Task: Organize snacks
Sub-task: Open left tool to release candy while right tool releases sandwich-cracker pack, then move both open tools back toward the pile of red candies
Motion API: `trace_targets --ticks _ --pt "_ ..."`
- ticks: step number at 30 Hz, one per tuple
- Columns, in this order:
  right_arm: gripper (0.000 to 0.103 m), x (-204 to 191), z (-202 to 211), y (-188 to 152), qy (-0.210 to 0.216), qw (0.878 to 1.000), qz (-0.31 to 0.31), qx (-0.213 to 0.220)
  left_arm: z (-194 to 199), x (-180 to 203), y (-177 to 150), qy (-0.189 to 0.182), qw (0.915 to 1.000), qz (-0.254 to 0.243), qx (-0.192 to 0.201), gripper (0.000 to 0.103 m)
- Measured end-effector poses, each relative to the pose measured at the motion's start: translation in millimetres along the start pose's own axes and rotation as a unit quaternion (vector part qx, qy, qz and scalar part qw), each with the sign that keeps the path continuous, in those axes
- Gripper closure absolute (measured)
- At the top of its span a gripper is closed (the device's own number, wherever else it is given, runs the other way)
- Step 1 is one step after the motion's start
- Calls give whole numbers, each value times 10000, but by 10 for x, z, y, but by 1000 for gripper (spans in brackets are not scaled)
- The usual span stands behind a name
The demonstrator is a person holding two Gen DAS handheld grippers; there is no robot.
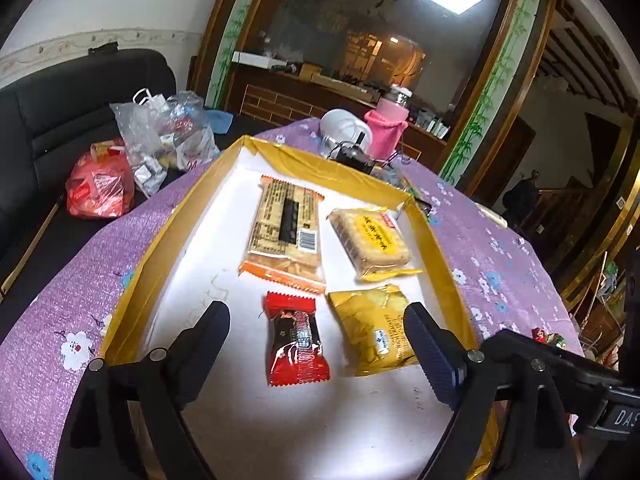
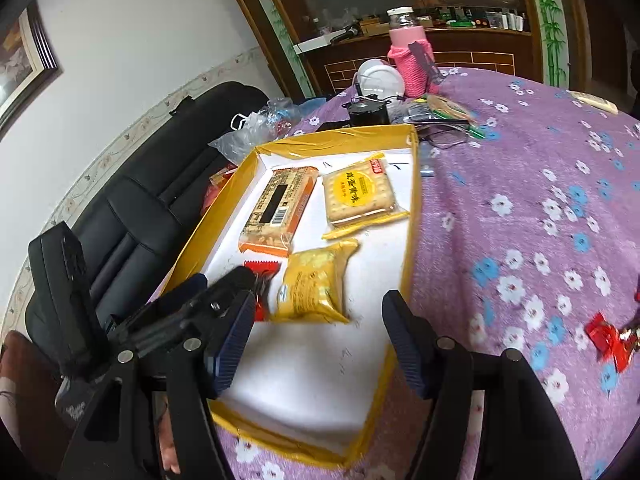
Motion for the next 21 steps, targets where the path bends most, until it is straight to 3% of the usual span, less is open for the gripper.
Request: trace_targets --ticks 21 --pt "37 458 346 -308 7 9992 -395 95 -36 52 -20 -78 9999 -52 -76 9"
Point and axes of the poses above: each gripper's, at about its wrist camera, not at the fingertips, and z roughly against the way its jaws point, x to its right, y to its top, the point moved 9 cm from there along -z, roughly the way its jaws point, and after that the axes turned 1 degree about -y, right-handed, at the moved point
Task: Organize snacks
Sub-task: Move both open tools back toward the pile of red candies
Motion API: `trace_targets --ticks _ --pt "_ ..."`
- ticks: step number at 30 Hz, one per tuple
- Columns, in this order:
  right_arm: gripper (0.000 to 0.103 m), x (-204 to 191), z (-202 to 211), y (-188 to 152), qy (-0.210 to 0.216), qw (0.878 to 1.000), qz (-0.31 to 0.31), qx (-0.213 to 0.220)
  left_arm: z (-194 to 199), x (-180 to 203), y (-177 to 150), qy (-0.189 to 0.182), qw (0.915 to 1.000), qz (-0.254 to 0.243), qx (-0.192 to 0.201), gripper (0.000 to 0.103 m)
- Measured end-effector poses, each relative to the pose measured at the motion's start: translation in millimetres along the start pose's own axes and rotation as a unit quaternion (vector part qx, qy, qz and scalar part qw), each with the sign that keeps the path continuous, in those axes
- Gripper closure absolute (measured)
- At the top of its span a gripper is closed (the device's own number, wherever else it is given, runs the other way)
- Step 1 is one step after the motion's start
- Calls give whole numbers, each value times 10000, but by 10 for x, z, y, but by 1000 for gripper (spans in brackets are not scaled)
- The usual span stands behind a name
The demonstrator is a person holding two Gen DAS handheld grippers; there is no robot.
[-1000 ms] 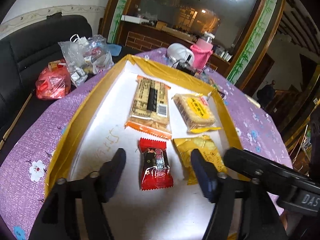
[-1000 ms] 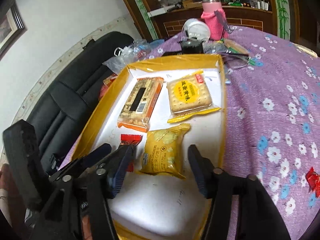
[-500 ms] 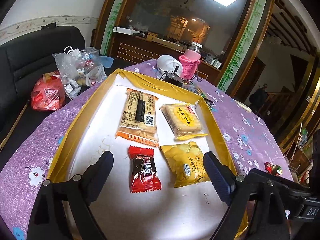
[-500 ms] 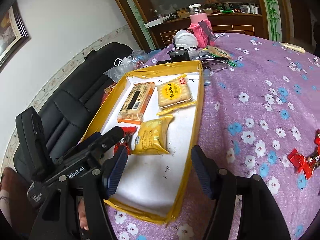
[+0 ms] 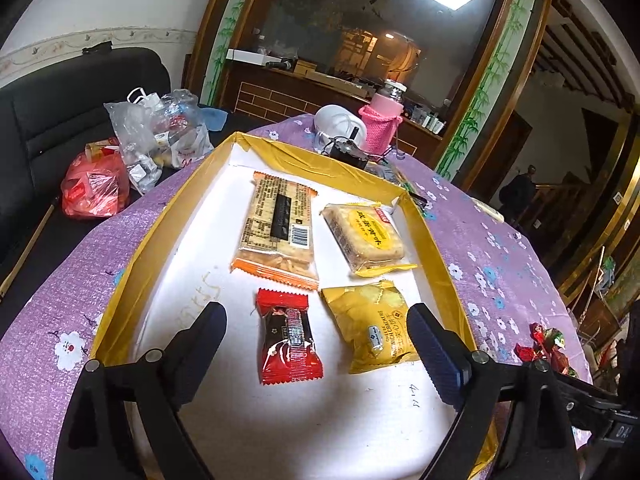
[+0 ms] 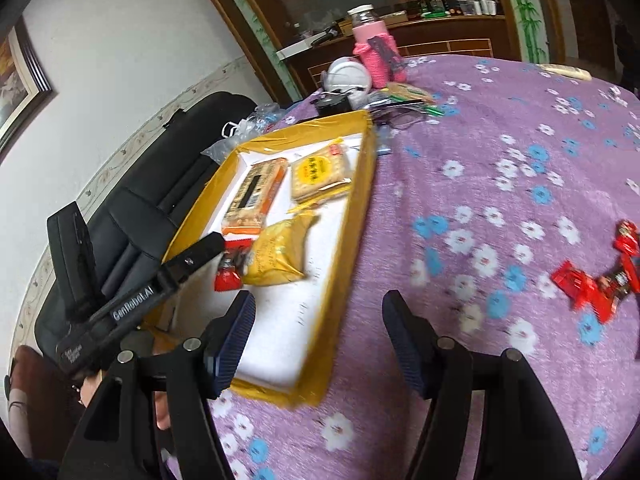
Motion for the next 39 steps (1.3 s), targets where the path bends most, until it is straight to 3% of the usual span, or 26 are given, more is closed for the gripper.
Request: trace_targets --ticks 11,19,23,29,35,39 --pt "38 837 660 -140 -305 9952 -801 476 75 139 -27 106 9993 -363 61 9" --pt "38 1545 1210 -315 -609 9834 -1440 919 230 711 -97 -258 9959 -868 -55 9" --pt "38 1991 1558 -445 -906 9716 -1849 1167 285 1056 -179 -572 9930 -1017 -203 9" --pt "38 2595 1811 -657 -1450 9538 -2364 1157 195 1798 -538 -1131 9787 -1546 -733 9" --pt "38 2772 1847 -789 -1844 9480 -2406 968 6 2718 -924 -1642 9525 -2297 -1139 10" --pt "22 2776 2104 -825 -2522 9374 -2042 1266 -134 3083 -994 -1778 9483 -2369 -1141 10"
Point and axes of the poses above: each gripper's, at about its wrist camera, not at the fingertips, and z roughly against the way its jaws point, x to its right, y to its top, the point moved 9 cm from there along -z, roughly the way its jaws point, and after that the axes turned 1 degree about -y, right-handed, at the moved point
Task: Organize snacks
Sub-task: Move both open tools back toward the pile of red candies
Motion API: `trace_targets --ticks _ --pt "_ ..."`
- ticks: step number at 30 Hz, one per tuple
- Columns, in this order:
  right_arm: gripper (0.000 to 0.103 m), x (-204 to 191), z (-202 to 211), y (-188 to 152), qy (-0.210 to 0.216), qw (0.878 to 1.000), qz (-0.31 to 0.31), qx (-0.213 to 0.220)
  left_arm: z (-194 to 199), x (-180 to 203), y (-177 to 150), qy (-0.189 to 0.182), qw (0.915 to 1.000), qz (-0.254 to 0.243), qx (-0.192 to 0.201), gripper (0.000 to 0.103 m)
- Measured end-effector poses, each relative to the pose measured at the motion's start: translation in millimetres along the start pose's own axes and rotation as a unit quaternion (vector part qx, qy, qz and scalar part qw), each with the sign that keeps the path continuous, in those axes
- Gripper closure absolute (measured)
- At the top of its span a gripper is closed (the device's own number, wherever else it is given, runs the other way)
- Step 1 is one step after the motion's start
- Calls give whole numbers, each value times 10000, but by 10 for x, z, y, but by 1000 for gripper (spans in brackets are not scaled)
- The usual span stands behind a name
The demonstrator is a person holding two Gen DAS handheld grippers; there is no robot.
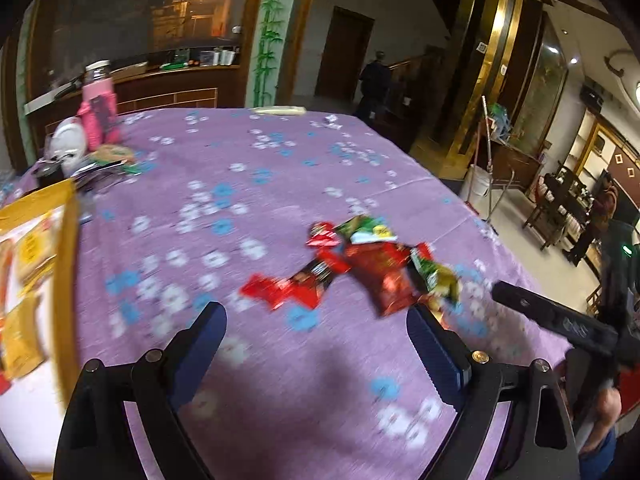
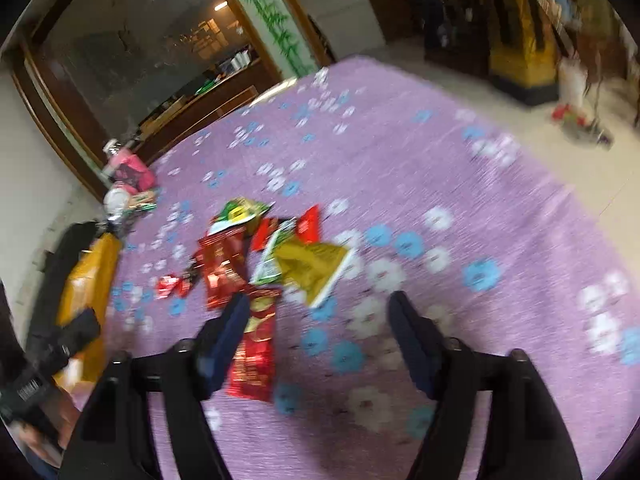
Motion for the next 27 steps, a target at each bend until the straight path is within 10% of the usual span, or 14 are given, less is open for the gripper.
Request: trace_targets --ticks 12,19,27 --pt "11 275 436 291 -1072 9916 501 516 -146 -90 4 -16 9997 117 207 10" --pt "0 35 1262 338 -1241 9489 460 2865 -223 -93 -28 -16 9999 120 66 10" --pt "0 -344 646 64 -589 9875 1034 1037 -166 -130 -27 86 9998 94 159 10"
Point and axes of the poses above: each gripper's, at about its wrist camera, not at the fingertips, and z roughly against the way its jaws point, x to its right, y to its top, the point moved 9 cm from there along -z, roughly the way its jaws point, and after that the axes turned 1 degree about -y, right-handed, at the moved point
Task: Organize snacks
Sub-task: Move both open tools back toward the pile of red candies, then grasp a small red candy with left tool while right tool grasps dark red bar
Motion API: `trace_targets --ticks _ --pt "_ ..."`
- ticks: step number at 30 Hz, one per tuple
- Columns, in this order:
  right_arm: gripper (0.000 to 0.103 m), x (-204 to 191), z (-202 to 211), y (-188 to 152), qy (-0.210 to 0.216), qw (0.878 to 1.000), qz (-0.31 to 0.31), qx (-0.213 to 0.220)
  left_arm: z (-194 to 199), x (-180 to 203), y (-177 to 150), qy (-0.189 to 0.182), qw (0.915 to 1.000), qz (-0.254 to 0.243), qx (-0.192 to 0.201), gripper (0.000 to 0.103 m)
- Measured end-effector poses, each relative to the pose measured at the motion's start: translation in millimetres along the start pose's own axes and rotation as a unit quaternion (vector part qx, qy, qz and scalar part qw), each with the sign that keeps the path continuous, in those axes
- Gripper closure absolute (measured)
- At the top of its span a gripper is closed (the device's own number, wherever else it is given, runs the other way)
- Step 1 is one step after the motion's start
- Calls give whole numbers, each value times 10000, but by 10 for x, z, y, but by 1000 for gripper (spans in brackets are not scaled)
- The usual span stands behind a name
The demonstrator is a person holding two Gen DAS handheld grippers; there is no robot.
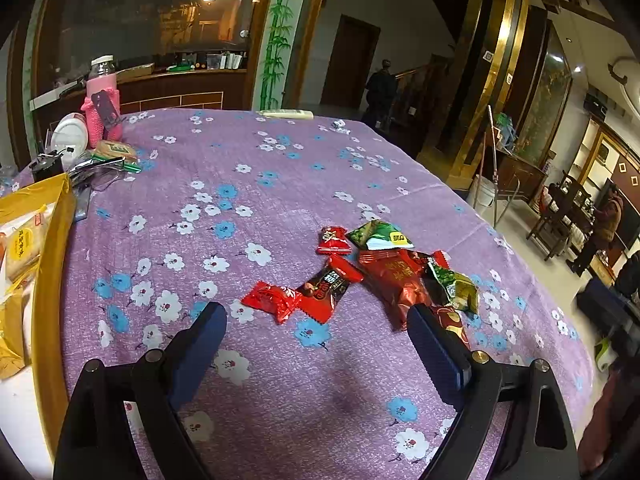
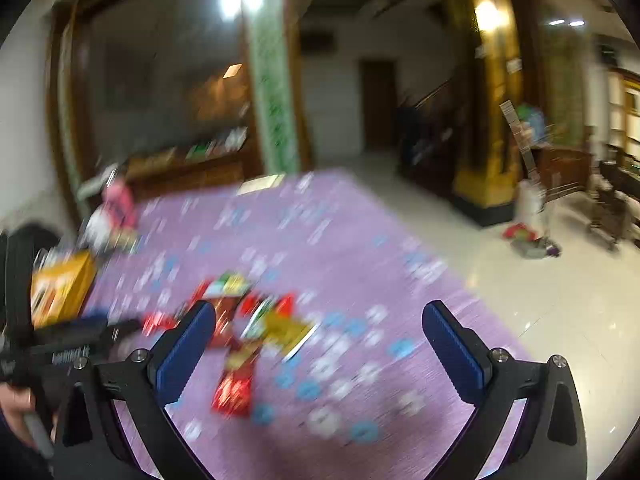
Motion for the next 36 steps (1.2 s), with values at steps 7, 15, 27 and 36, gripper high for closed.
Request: trace_targets --ticks 7,15,27,36 --pt "47 -412 -592 -482 682 9838 55 -1654 -2 -127 7 227 9996 136 -49 10" --pt "55 -407 -866 -600 897 9713 -518 -2141 -32 -288 3 318 9985 407 -171 14" --pt "80 -679 -1016 -548 634 9800 302 -1864 -55 -237 -39 317 9987 294 -256 26" --pt "80 -463 -863 -366 1473 9789 -750 -1204 -186 -331 -39 667 9922 649 -835 40"
Point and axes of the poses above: each gripper's, at about its wrist camera, not at the fingertips, and z roughly against the way its jaws point, x to its right, y to its top, the point moved 9 cm from there along -z, roughly the way its jaws point, and after that the axes turned 1 degree about -y, right-handed, at the moved point
